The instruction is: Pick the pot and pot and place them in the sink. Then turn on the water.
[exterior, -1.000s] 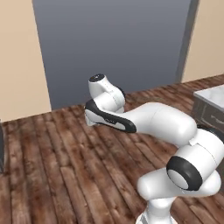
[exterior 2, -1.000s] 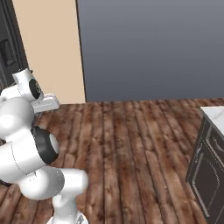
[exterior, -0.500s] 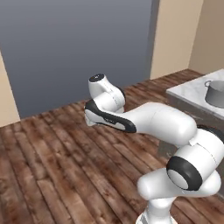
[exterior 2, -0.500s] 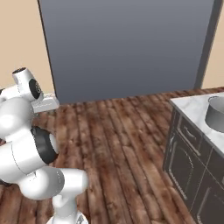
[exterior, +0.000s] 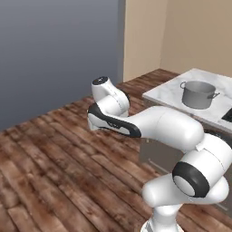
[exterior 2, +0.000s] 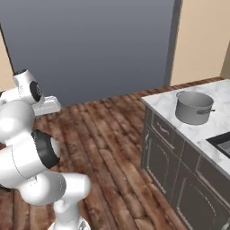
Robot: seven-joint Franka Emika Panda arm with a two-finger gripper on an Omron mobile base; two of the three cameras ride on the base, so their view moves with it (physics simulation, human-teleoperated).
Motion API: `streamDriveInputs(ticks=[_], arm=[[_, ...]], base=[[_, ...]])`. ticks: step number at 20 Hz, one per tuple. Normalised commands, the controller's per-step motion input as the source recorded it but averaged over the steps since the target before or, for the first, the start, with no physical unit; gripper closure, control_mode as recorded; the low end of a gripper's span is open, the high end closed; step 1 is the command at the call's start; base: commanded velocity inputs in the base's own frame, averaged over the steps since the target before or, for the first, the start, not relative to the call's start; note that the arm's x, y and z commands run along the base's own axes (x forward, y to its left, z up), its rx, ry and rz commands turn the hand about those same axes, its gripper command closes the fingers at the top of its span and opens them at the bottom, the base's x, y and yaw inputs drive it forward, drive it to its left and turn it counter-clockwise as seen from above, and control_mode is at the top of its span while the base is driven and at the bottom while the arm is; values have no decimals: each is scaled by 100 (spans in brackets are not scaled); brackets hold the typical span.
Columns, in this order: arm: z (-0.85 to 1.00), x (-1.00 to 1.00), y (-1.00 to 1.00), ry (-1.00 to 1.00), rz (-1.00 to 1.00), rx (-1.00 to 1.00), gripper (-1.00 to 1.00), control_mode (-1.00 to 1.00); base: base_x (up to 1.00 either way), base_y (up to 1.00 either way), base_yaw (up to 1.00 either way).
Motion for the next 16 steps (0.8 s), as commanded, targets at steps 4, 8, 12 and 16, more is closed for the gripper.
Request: streamDriveInputs(ticks=[4,8,12,16], arm=[[0,0,0,0,0,0,-100,100],[0,0,0,0,0,0,-100,100],[0,0,0,0,0,0,-100,100],[0,0,0,0,0,0,-100,100]], base=[[41,-27,-34],[41,-24,-35],[46,-20,-34],[55,-7,-32]])
